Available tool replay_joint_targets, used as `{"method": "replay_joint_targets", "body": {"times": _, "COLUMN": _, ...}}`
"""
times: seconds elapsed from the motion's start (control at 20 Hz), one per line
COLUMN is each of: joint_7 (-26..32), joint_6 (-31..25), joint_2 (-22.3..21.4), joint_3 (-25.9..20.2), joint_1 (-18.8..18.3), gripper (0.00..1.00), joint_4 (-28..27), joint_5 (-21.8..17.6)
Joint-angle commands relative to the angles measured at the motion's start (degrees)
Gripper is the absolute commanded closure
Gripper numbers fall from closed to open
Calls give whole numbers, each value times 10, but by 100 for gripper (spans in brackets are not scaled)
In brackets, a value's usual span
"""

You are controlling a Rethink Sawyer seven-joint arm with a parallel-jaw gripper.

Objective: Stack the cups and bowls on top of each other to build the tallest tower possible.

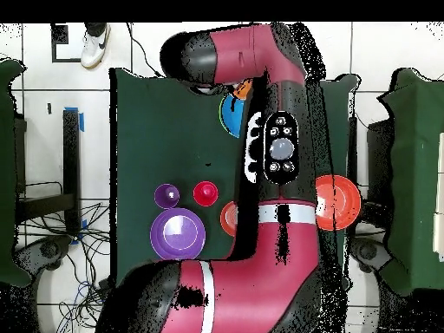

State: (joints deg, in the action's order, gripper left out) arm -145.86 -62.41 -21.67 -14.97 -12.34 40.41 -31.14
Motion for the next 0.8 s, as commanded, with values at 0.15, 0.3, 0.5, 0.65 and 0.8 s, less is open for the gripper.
{"method": "replay_joint_targets", "body": {"times": 0.15, "joint_7": -58, "joint_6": 15, "joint_2": 2, "joint_3": 22, "joint_1": 30, "gripper": 100, "joint_4": 79, "joint_5": 25}}
{"method": "replay_joint_targets", "body": {"times": 0.3, "joint_7": -55, "joint_6": 23, "joint_2": 5, "joint_3": 31, "joint_1": 33, "gripper": 100, "joint_4": 80, "joint_5": 28}}
{"method": "replay_joint_targets", "body": {"times": 0.5, "joint_7": -58, "joint_6": 38, "joint_2": 5, "joint_3": 45, "joint_1": 41, "gripper": 100, "joint_4": 90, "joint_5": 35}}
{"method": "replay_joint_targets", "body": {"times": 0.65, "joint_7": -58, "joint_6": 49, "joint_2": 5, "joint_3": 53, "joint_1": 44, "gripper": 100, "joint_4": 98, "joint_5": 42}}
{"method": "replay_joint_targets", "body": {"times": 0.8, "joint_7": -58, "joint_6": 66, "joint_2": 3, "joint_3": 61, "joint_1": 46, "gripper": 100, "joint_4": 111, "joint_5": 46}}
